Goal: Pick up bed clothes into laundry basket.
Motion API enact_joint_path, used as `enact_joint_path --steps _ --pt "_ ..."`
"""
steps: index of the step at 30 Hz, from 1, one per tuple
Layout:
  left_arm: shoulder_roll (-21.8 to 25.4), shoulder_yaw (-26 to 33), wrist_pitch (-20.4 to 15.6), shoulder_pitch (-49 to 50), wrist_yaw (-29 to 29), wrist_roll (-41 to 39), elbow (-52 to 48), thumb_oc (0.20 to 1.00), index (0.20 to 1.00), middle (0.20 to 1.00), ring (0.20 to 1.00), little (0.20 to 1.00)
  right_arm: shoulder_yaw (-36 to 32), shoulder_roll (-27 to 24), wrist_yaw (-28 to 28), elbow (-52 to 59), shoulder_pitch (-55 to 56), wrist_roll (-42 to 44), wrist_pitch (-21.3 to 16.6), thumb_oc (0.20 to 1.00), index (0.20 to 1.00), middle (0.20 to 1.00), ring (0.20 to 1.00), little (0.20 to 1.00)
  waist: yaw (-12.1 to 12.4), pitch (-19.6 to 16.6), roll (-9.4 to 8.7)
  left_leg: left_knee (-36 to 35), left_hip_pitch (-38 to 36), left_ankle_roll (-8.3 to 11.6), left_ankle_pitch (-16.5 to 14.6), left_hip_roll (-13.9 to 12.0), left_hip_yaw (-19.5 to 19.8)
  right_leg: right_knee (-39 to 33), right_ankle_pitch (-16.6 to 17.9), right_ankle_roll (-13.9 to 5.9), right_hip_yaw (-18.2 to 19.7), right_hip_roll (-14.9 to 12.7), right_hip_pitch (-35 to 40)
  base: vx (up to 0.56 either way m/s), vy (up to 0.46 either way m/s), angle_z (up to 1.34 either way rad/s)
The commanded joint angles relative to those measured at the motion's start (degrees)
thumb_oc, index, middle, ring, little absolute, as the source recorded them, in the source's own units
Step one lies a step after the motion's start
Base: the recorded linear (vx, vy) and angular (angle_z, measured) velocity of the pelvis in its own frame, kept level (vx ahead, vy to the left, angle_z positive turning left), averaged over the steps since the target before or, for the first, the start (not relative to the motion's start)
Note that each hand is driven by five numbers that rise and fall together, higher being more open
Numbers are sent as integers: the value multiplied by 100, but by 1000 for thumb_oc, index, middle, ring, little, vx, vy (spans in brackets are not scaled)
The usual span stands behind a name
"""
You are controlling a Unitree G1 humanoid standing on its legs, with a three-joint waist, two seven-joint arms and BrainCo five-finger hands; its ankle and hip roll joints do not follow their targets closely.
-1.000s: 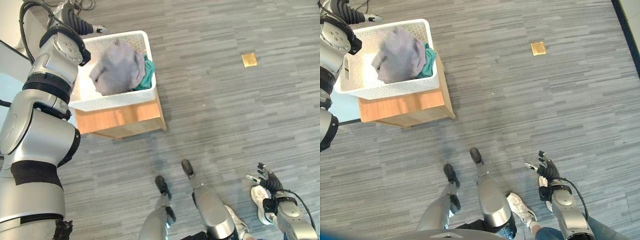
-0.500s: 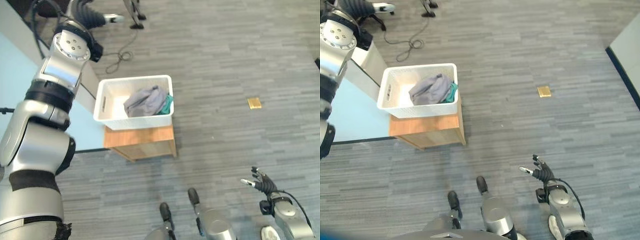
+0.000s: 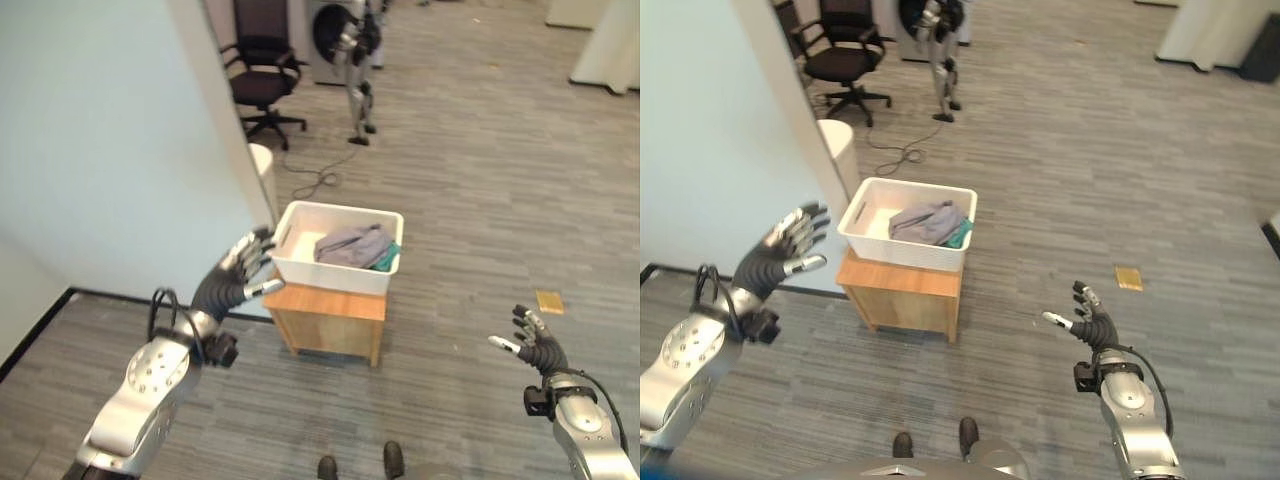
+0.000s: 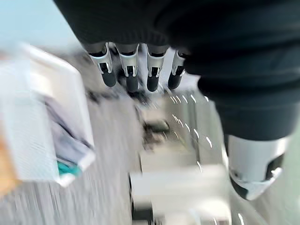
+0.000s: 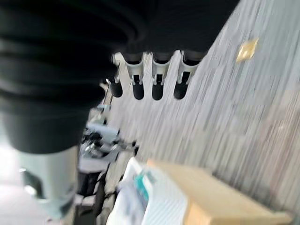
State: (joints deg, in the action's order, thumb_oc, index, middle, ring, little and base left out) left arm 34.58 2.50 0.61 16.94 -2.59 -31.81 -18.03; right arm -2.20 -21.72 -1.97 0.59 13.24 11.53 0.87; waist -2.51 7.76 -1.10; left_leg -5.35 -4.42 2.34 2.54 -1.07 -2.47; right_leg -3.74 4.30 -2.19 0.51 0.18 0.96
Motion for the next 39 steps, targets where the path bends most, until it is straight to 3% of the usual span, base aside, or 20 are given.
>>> enact_joint_path --steps 1,9,14,15,16,17,18,19,21,22,25,29,30,32,33,34,35,36,38,39 --pt "-555 70 -135 337 -59 458 140 1000 1000 1000 1000 1000 166 -81 239 609 3 380 -352 1000 1000 1000 1000 1000 112 36 231 35 -125 -40 -183 -143 208 493 198 -176 -190 -277 -254 -65 25 3" --pt "-1208 200 -214 627 40 796 448 1000 1000 1000 1000 1000 620 -10 461 698 155 722 -342 1000 1000 1000 1000 1000 436 179 104 35 -137 -38 -102 -86 266 583 192 -151 -198 -251 -180 -29 6 -2" --pt "-1220 202 -394 282 296 991 511 1000 1000 1000 1000 1000 818 -32 467 832 -6 836 -491 1000 1000 1000 1000 1000 655 463 136 35 -217 -117 100 -139 350 2108 58 -75 -42 -96 -552 -46 33 1" --pt "-1270 183 -489 80 486 991 633 1000 1000 1000 1000 1000 879 -44 400 944 -68 684 -579 1000 1000 1000 1000 1000 648 639 226 35 -317 -161 163 -221 567 3046 -143 40 388 217 -819 -41 -5 20" --pt "-1285 153 -525 -130 579 1053 663 1000 1000 1000 1000 1000 795 -63 308 986 -75 595 -639 1000 1000 1000 1000 1000 562 622 196 35 -276 -202 220 -148 948 3131 -284 132 1050 612 -887 -8 -146 68" --pt "-1273 76 -608 -319 662 1094 763 1000 1000 1000 1000 1000 605 -95 198 1118 93 547 -704 1000 1000 1000 1000 1000 392 529 99 39 -76 -242 255 99 1497 2717 -127 183 1760 811 -740 4 -169 145" --pt "-1271 69 -606 -317 664 1094 762 1000 1000 1000 1000 1000 600 -94 200 1122 102 548 -704 1000 1000 1000 1000 1000 358 525 96 42 -70 -245 260 109 1538 2702 -134 185 1724 791 -728 -25 -254 286" --pt "-1254 30 -650 -498 770 1011 839 1000 1000 1000 1000 1000 464 -164 165 1151 176 643 -772 1000 1000 1000 1000 1000 250 520 88 218 179 -334 347 331 2153 2437 -77 215 2637 989 -550 -37 -140 312" --pt "-1253 -23 -678 -549 803 965 903 1000 1000 1000 1000 1000 366 -236 152 1146 225 675 -849 1000 1000 1000 1000 1000 239 487 33 380 387 -360 330 520 2408 2231 -32 194 2934 1061 -398 -87 -211 270" --pt "-1249 -56 -704 -638 842 1021 935 1000 1000 1000 1000 1000 343 -341 115 1123 179 632 -873 1000 1000 1000 1000 1000 236 492 -11 615 647 -366 332 661 2604 1985 69 48 3064 1088 -274 -182 -262 202" --pt "-1482 213 -780 -373 829 897 843 1000 1000 1000 1000 1000 353 -690 244 1159 1 527 -789 1000 1000 1000 1000 1000 621 554 -19 488 1091 -389 570 479 2774 933 -53 144 2620 652 79 -327 -251 139" --pt "-1482 213 -780 -372 829 897 843 1000 1000 1000 1000 1000 354 -690 244 1159 1 527 -789 1000 1000 1000 1000 1000 619 547 -18 488 1098 -388 571 479 2776 933 -52 144 2618 653 73 -179 -102 109" --pt "-1814 529 -770 -97 879 617 1182 1000 1000 1000 1000 1000 85 -975 280 1150 -89 664 -730 1000 1000 1000 1000 1000 903 853 -174 1358 1360 -298 380 336 1782 961 -71 288 1890 416 -78 -688 -340 28" --pt "-1792 608 -718 7 729 588 1133 1000 1000 1000 1000 1000 -114 -1010 299 1197 71 633 -716 1000 1000 1000 1000 1000 627 839 -210 1886 1108 -160 224 181 1309 865 -69 317 1264 218 -237 -582 -219 161" --pt "-1807 674 -723 81 624 554 1077 1000 1000 1000 1000 1000 -264 -1000 349 1213 190 699 -762 1000 1000 1000 1000 1000 389 798 -248 2212 813 -117 168 -201 708 845 -11 294 802 44 -370 -267 -55 314" --pt "-1808 675 -722 83 624 554 1076 1000 1000 1000 1000 1000 -263 -1000 350 1214 190 699 -762 1000 1000 1000 1000 1000 379 795 -247 2217 821 -116 167 -200 718 843 -11 294 793 43 -371 -237 8 302" --pt "-1784 676 -676 103 481 607 1037 1000 1000 1000 1000 1000 -420 -853 303 1163 360 638 -766 1000 1000 1000 1000 1000 -11 547 -138 1877 40 -6 153 -810 183 837 -59 203 95 -154 -480 -139 115 216" --pt "-1764 626 -671 -8 445 687 1056 1000 1000 1000 1000 1000 -468 -792 271 1085 374 553 -762 1000 1000 1000 1000 1000 -225 464 -53 1919 -173 121 139 -1016 -93 864 -54 170 -200 -276 -501 -198 179 283" --pt "-1769 513 -668 -139 430 710 1090 1000 1000 1000 1000 1000 -563 -619 178 967 364 532 -747 1000 1000 1000 1000 1000 -496 270 124 1316 -489 367 201 -1138 -495 952 -41 63 -650 -456 -533 -114 240 304" --pt "-1767 440 -687 -176 406 706 1115 1000 1000 1000 1000 1000 -622 -521 144 947 363 611 -758 1000 1000 1000 1000 1000 -506 258 226 688 -354 441 228 -1018 -845 991 -67 -25 -797 -540 -484 -65 317 230"
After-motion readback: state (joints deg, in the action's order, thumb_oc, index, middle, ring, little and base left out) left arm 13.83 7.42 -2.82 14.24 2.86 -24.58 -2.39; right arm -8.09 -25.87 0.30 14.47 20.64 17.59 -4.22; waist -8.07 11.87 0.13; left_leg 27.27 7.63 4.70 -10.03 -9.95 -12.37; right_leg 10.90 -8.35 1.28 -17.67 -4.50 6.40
